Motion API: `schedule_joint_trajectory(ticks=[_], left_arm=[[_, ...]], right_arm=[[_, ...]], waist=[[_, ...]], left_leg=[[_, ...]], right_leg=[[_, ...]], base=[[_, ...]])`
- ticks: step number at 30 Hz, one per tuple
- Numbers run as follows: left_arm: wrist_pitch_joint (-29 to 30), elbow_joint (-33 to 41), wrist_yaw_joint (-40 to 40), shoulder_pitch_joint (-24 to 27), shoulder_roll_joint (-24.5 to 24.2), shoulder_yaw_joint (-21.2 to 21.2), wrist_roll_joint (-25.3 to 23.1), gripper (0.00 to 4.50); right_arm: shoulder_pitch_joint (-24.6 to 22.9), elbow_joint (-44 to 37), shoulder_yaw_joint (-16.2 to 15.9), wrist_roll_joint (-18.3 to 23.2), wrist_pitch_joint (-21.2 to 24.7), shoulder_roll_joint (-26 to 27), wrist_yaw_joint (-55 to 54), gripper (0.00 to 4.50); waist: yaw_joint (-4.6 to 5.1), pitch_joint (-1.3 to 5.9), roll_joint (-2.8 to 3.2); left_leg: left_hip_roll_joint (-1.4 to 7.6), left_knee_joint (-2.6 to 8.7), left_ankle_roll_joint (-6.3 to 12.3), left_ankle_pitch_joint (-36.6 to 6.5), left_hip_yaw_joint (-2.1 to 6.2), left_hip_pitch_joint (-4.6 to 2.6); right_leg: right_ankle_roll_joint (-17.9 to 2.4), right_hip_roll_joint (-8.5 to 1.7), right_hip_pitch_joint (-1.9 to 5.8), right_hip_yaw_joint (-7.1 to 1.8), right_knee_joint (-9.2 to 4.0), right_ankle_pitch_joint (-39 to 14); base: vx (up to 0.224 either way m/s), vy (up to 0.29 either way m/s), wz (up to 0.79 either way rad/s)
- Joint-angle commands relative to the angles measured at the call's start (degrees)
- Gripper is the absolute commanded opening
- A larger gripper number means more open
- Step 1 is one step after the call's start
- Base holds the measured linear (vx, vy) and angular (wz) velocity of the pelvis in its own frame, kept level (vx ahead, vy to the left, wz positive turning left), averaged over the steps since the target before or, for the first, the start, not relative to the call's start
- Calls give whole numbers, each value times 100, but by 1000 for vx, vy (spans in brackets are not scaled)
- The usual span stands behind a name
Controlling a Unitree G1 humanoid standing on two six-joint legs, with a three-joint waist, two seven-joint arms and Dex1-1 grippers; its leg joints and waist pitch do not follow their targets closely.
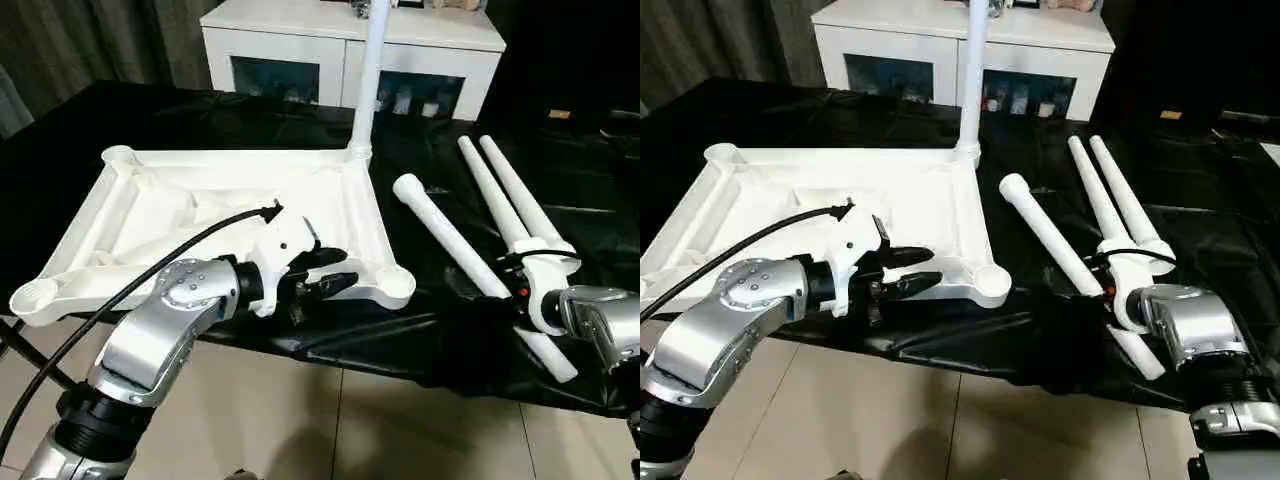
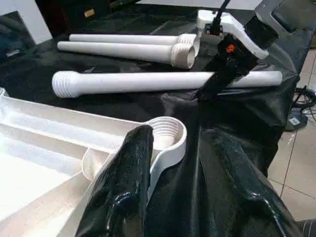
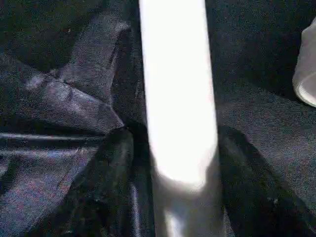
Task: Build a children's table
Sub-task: Pick table leg
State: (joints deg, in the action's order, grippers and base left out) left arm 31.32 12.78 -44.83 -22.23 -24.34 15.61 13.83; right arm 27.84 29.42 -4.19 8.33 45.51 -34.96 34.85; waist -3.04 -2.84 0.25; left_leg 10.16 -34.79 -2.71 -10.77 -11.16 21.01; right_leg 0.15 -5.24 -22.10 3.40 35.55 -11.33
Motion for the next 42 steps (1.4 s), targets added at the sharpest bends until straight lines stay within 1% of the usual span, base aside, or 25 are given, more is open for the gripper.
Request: schedule_joint_trajectory(ticks=[1,2,4,6,10,12,14,15,17,19,21,22,23,24,25,26,27,28,29,30,32,35,38,39,42], left_arm=[[40,97,-20,-97,-49,40,-48,178],[44,91,-18,-105,-45,40,-45,178],[44,90,-17,-110,-45,38,-44,178],[12,73,-20,-103,-59,14,-47,178],[-66,29,19,-105,-47,-13,-83,178],[27,-38,37,-155,2,-90,5,178],[183,-59,106,-210,72,-184,103,213],[231,-61,123,-231,100,-224,149,213],[473,-66,270,-321,252,-430,355,220],[499,-68,301,-338,286,-472,394,252],[856,-83,572,-431,633,-761,748,259],[1030,-92,700,-475,801,-888,913,259],[1609,-195,1133,-627,1338,-1128,1213,268],[1609,-195,1133,-627,1338,-1128,1213,284],[1732,-238,1208,-667,1506,-1136,1293,297],[1732,-238,1208,-667,1506,-1136,1293,302],[1890,-333,1327,-722,1779,-1179,1452,304],[1911,-418,1416,-751,1958,-1235,1553,315],[1864,-549,1553,-793,2191,-1331,1674,315],[1864,-549,1553,-793,2191,-1331,1674,348],[1886,-756,1728,-865,2485,-1536,1881,349],[2010,-803,1821,-896,2663,-1687,1991,385],[2089,-789,1980,-929,2855,-1889,2170,401],[2078,-802,2011,-938,2886,-1916,2194,414],[2031,-870,2125,-977,2954,-1951,2230,432]], right_arm=[[-97,325,-30,-140,108,-17,-35,216],[-79,377,3,-122,85,-3,-47,216],[-65,416,64,-93,63,16,-82,188],[2,458,442,169,68,118,-140,175],[29,397,599,296,83,154,-142,149],[121,335,894,516,174,243,-171,144],[175,293,1039,611,202,285,-190,141],[191,244,1095,655,183,303,-186,141],[309,-96,1452,959,296,429,-231,141],[339,-203,1539,1041,323,464,-250,139],[585,-682,2084,1641,239,802,-327,139],[693,-880,2305,1902,156,956,-352,139],[957,-1356,2836,2712,57,1476,-479,139],[957,-1356,2836,2712,57,1476,-479,139],[1047,-1476,3001,2991,99,1686,-596,139],[1047,-1476,3001,2991,99,1686,-596,139],[1160,-1648,3172,3304,60,2029,-792,139],[1216,-1727,3246,3428,8,2238,-946,139],[1285,-1811,3318,3555,-120,2504,-1143,139],[1285,-1811,3318,3555,-120,2504,-1143,139],[1404,-1861,3371,3637,-438,2969,-1476,139],[1519,-1891,3515,3744,-600,3343,-1764,139],[1551,-1992,3514,3906,-667,3609,-2031,139],[1555,-1998,3499,3916,-690,3661,-2074,139],[1572,-2025,3471,3954,-784,3856,-2257,139]], waist=[[30,295,-27],[31,298,-27],[33,299,-24],[36,304,-24],[40,315,-27],[47,327,-24],[63,339,-27],[68,339,-28],[90,350,-40],[91,365,-48],[89,376,-40],[82,394,-41],[91,437,-83],[66,443,-77],[42,449,-65],[10,428,-55],[-12,400,-66],[-22,389,-45],[-61,390,-20],[-63,391,-21],[-61,388,-35],[-55,387,-49],[-42,382,-50],[-42,378,-70],[-34,386,-76]], left_leg=[[260,446,-148,-1830,146,-93],[263,449,-149,-1812,145,-95],[264,453,-154,-1823,145,-96],[263,456,-148,-1782,144,-89],[262,453,-112,-1674,142,-76],[260,450,-84,-1548,140,-64],[255,440,-41,-1373,130,-53],[255,437,-29,-1333,125,-50],[245,422,30,-1125,116,-22],[242,404,118,-946,123,-10],[240,386,204,-777,106,-14],[238,370,249,-610,96,2],[238,347,382,-341,96,37],[240,332,452,-233,88,26],[241,305,604,-83,80,30],[246,310,699,-142,73,23],[242,320,686,-243,51,19],[247,327,648,-303,46,13],[258,335,537,-438,48,-18],[263,344,475,-468,46,-30],[265,379,264,-523,61,-20],[258,401,111,-635,69,-20],[242,405,87,-619,71,4],[243,410,86,-608,72,10],[234,404,122,-515,71,19]], right_leg=[[-1061,-265,132,-230,-548,-2010],[-1087,-265,133,-230,-541,-1942],[-1109,-266,139,-227,-542,-1914],[-1140,-270,148,-227,-535,-1817],[-1161,-272,168,-228,-521,-1667],[-1195,-275,182,-229,-506,-1511],[-1275,-268,198,-226,-480,-1283],[-1297,-268,201,-227,-476,-1232],[-1380,-273,232,-225,-447,-1033],[-1428,-268,246,-216,-424,-847],[-1466,-270,248,-224,-405,-639],[-1564,-289,273,-239,-358,-363],[-1615,-271,292,-237,-298,-5],[-1655,-278,269,-246,-291,141],[-1743,-263,229,-239,-270,356],[-1762,-254,201,-225,-294,241],[-1708,-245,189,-230,-318,5],[-1677,-252,174,-238,-337,-126],[-1582,-243,149,-223,-377,-397],[-1540,-235,142,-225,-384,-456],[-1409,-232,146,-218,-396,-562],[-1244,-244,155,-219,-410,-715],[-1111,-247,162,-222,-412,-697],[-1077,-249,167,-221,-417,-708],[-998,-245,172,-222,-409,-599]], base=[[0,0,0],[0,0,0],[0,0,0],[0,0,0],[0,0,0],[0,0,0],[0,0,0],[0,0,0],[0,0,0],[0,0,0],[0,0,0],[0,0,0],[0,0,0],[0,0,0],[0,0,0],[0,0,0],[0,0,0],[0,0,0],[0,0,0],[0,0,0],[0,0,0],[0,0,0],[0,0,0],[0,0,0],[0,0,0]])
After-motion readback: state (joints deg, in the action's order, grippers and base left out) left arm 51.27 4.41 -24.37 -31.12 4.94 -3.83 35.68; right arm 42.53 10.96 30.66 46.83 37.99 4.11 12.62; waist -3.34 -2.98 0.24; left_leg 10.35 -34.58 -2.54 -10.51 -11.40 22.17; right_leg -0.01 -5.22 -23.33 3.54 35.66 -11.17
